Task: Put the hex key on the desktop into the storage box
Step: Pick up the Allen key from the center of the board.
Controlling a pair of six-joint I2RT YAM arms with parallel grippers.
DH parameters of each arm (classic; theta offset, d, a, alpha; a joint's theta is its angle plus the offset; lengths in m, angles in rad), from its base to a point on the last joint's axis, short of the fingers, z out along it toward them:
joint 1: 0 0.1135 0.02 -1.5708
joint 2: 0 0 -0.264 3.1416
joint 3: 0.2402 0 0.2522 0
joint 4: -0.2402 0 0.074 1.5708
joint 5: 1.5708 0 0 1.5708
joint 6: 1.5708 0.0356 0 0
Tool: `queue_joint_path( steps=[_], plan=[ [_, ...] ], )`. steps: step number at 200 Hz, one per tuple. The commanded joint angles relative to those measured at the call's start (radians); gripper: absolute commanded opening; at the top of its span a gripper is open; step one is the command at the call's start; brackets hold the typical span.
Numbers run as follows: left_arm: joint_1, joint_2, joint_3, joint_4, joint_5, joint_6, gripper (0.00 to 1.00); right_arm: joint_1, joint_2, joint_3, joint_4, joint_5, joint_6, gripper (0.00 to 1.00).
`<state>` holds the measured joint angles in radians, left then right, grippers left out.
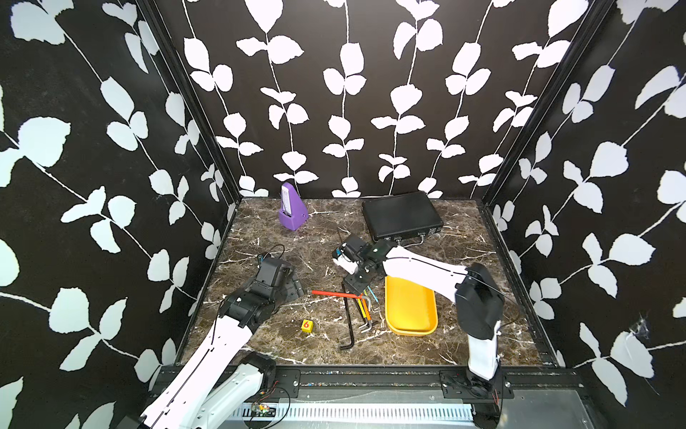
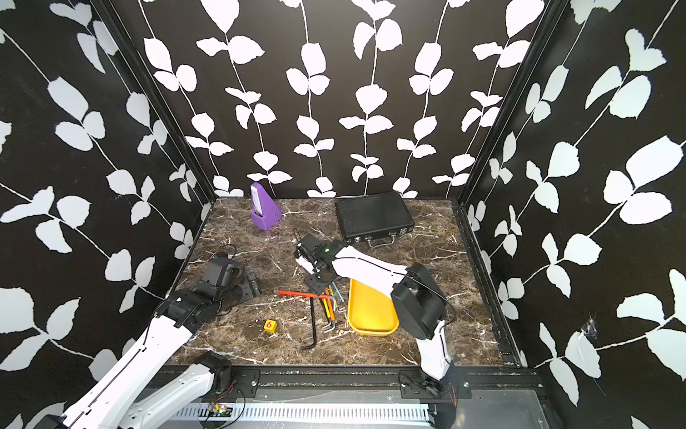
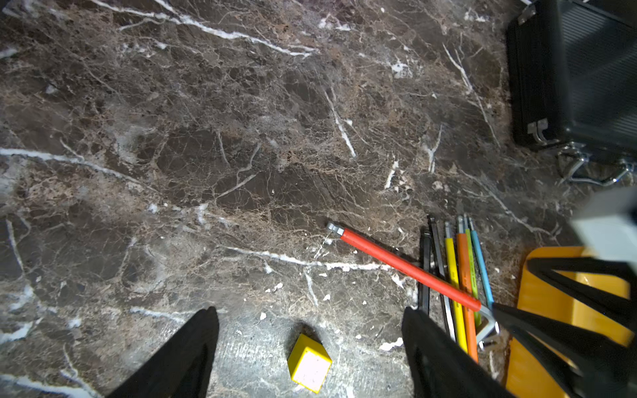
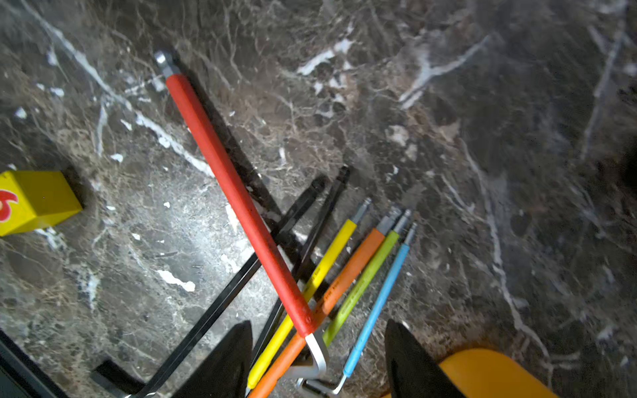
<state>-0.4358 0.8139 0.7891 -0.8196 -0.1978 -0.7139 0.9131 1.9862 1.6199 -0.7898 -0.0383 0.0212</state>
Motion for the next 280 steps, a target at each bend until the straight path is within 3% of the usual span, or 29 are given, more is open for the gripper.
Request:
queue_joint_path(
  steps=[1, 17, 38, 146, 213, 280],
  plan=[
    [-0.001, -0.03, 0.038, -0.038, 0.017, 0.073, 0.83, 0.01, 0.038, 0.09, -0.087, 0.009, -0.087, 0.57],
    [-0.001, -0.051, 0.035, -0.046, 0.017, 0.086, 0.82, 0.009, 0.068, 0.119, -0.108, -0.013, -0.111, 0.52],
    [-0.001, -0.081, 0.023, -0.044, 0.022, 0.097, 0.82, 0.014, 0.109, 0.156, -0.146, -0.047, -0.133, 0.52],
    [-0.001, -0.12, -0.024, -0.032, 0.002, 0.08, 0.8, 0.061, 0.22, 0.211, -0.19, 0.026, -0.198, 0.48],
    [-0.001, -0.112, -0.028, -0.02, -0.001, 0.079, 0.79, 0.084, 0.261, 0.226, -0.182, 0.082, -0.218, 0.37],
    [-0.001, -0.098, -0.021, -0.011, -0.006, 0.079, 0.79, 0.087, 0.211, 0.181, -0.135, 0.125, -0.224, 0.14]
  ],
)
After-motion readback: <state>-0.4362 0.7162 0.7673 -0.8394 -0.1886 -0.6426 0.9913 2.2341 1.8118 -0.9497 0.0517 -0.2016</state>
